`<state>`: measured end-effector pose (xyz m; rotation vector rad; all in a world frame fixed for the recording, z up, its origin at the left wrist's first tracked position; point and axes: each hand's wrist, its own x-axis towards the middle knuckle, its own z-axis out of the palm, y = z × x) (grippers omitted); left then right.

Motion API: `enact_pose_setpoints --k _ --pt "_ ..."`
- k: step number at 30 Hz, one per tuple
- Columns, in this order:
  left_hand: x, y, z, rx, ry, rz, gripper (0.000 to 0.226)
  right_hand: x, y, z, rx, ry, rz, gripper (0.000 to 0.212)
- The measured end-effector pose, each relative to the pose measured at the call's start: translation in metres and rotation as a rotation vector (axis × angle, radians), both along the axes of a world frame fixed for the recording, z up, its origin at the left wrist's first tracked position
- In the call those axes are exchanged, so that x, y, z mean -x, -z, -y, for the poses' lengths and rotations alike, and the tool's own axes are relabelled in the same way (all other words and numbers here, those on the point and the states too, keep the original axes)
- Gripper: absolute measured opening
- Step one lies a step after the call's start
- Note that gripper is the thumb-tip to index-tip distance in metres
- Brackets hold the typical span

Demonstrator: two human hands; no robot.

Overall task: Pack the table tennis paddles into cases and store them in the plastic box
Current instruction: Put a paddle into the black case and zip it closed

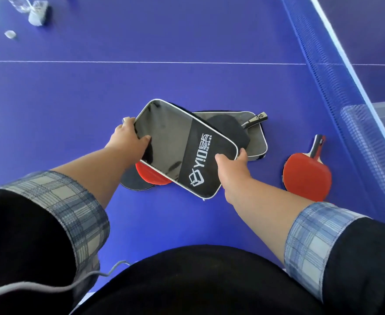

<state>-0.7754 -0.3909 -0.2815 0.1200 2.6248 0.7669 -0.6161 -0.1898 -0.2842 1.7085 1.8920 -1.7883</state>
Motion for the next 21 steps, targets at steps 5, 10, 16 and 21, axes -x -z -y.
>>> enact_pose_setpoints --k 5,10,16,21 --pt "-0.05 -0.013 -0.026 0.046 0.013 -0.045 0.047 -0.074 0.006 -0.045 0.086 -0.311 0.093 0.051" --pt "-0.117 0.001 -0.079 0.049 0.069 -0.041 0.053 -0.157 0.021 -0.084 0.203 -0.47 0.201 0.041" --pt "-0.177 0.033 -0.154 0.121 0.225 -0.169 0.064 -0.23 0.053 -0.11 0.193 -0.559 0.279 0.038" --pt "-0.21 0.058 -0.188 0.161 0.275 -0.082 0.08 -0.253 0.067 -0.123 0.242 -0.416 0.248 0.03"
